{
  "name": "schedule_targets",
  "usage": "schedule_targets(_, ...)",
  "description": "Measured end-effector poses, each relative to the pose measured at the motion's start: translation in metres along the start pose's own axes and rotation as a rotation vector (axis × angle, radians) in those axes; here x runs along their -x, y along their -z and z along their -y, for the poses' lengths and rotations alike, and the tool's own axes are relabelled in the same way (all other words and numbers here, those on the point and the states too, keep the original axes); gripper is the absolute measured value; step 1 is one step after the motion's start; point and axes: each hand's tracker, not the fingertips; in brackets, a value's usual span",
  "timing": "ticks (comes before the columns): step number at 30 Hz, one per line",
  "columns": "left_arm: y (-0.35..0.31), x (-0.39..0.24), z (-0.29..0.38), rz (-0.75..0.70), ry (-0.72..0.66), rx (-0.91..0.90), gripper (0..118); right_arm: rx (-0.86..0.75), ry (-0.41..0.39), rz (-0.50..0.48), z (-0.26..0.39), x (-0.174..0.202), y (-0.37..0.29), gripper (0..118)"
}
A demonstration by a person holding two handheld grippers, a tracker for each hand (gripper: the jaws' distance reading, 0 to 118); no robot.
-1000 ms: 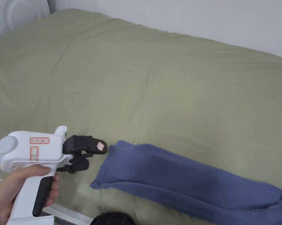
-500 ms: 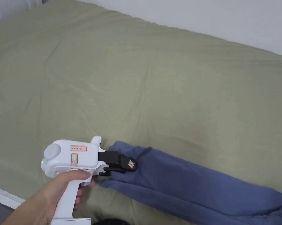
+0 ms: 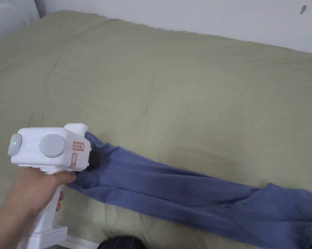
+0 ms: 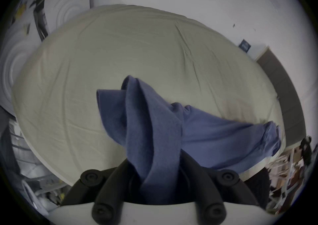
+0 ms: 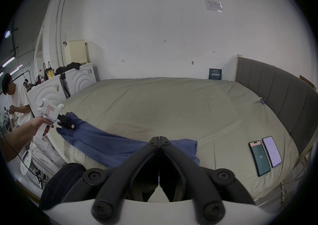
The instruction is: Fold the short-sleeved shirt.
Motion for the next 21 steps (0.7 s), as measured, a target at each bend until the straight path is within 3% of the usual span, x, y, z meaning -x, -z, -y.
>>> schedule_targets(2,-0.013,-0.019,0.002,-0.007,0.039,-0.034,0,-0.013,0.022,-0.017,0.001,-0.002,-0.003,0)
schedule_targets(7,-0.035,-0.1,0.007,0.185,0.1,-0.058,0,-0.054,0.051,-0.039,0.008,-0.013,-0.01,0)
schedule_targets(12,0.028,-0.177,0.02,0.242,0.072,0.035,1,-0.073,0.074,-0.042,0.014,-0.021,-0.015,0)
schedule_targets(16,0.082,-0.21,0.038,0.095,0.15,0.107,3,-0.073,0.109,-0.023,0.015,-0.032,-0.02,0)
schedule_targets(18,0.074,-0.214,0.045,0.103,0.143,0.086,17,-0.092,0.103,0.008,0.014,-0.036,-0.024,0)
schedule_targets(19,0.065,-0.21,0.04,0.153,0.106,0.071,36,-0.096,0.101,0.012,0.014,-0.038,-0.025,0)
schedule_targets(20,0.058,-0.21,0.037,0.205,0.086,0.08,81,-0.097,0.102,0.012,0.015,-0.04,-0.025,0)
schedule_targets(21,0.032,-0.213,0.037,0.193,0.093,0.085,101,-0.098,0.104,0.011,0.016,-0.042,-0.025,0)
